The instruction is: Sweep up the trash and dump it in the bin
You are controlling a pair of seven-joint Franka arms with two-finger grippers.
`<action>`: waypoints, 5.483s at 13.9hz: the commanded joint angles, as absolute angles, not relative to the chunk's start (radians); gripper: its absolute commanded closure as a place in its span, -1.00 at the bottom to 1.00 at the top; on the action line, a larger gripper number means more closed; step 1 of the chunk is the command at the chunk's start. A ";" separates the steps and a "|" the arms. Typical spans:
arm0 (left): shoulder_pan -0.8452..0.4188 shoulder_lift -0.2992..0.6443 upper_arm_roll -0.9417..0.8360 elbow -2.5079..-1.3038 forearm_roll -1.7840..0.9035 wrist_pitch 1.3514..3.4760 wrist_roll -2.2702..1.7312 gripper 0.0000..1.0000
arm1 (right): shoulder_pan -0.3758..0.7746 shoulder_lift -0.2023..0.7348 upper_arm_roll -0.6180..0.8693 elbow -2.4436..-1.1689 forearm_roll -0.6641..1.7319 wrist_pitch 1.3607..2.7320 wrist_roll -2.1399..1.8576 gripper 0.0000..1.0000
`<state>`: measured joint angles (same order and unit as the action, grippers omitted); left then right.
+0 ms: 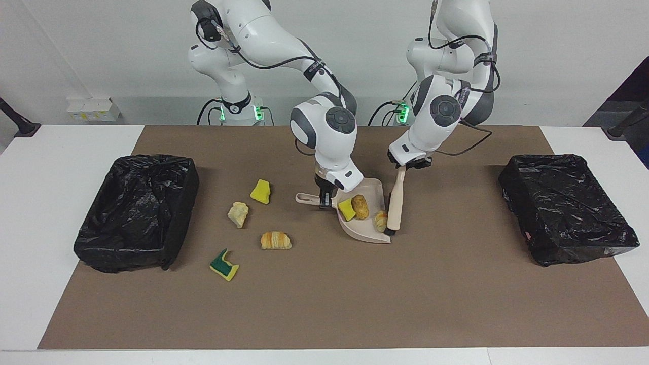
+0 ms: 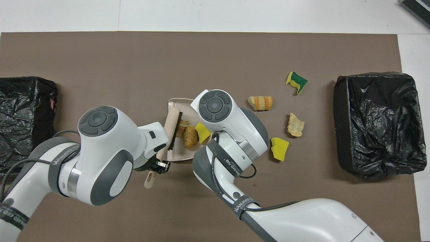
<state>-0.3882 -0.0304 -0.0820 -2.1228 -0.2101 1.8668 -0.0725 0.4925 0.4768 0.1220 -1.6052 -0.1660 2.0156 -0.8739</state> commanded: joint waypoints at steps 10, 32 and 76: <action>-0.368 -0.144 -0.075 -1.965 -0.129 1.602 -0.395 1.00 | 0.402 0.346 0.133 -1.725 -0.164 2.062 -0.968 1.00; -0.750 -0.190 -0.101 -2.505 -0.163 2.243 -0.778 1.00 | -0.397 -0.038 0.112 -1.825 -0.271 1.924 -1.617 1.00; -0.123 -0.221 -0.089 -2.203 -0.129 1.919 -0.166 -1.00 | -0.130 -0.014 0.130 -1.867 -1.310 1.730 -1.328 1.00</action>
